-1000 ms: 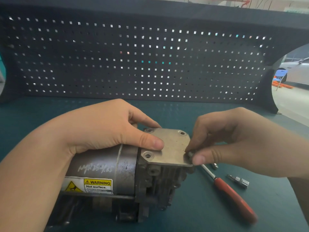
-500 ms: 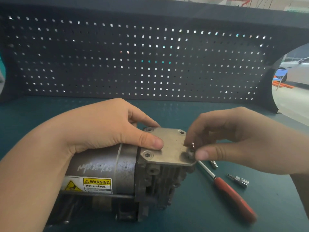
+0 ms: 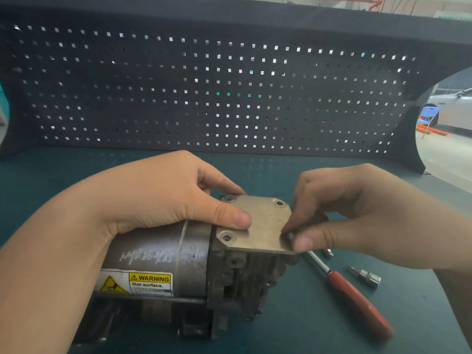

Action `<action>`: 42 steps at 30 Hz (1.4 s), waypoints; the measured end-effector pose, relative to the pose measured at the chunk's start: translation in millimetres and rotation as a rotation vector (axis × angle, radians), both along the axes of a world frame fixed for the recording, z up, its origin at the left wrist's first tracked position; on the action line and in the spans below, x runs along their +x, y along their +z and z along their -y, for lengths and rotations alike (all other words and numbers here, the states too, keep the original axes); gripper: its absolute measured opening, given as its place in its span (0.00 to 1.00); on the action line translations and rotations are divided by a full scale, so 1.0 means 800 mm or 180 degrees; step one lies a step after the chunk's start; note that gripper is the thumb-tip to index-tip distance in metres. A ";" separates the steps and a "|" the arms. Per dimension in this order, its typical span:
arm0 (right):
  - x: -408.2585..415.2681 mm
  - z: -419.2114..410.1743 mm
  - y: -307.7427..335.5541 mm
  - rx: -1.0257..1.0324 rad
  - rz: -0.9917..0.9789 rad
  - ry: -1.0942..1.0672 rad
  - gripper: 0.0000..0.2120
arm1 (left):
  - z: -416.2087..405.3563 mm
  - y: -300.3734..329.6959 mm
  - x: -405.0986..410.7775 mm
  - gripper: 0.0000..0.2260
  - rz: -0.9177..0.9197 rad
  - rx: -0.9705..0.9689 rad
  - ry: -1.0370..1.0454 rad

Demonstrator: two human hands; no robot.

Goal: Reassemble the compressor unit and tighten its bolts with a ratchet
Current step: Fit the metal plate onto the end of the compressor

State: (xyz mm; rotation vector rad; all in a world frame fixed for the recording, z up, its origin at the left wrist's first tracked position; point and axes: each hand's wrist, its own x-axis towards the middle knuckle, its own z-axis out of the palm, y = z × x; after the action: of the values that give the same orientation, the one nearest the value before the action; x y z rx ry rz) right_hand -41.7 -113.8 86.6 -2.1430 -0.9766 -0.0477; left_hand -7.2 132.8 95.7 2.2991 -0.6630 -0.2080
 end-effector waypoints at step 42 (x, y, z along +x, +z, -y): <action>0.028 -0.100 0.030 0.0990 0.0348 -0.0946 0.06 | 0.002 0.020 -0.004 0.43 -0.2278 -0.3399 0.0363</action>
State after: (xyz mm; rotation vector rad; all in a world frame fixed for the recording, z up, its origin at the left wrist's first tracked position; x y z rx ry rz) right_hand -19.1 -34.1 110.5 -1.9913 -0.6529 -0.4374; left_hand -10.8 131.0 112.0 1.1058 -0.1654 -0.4571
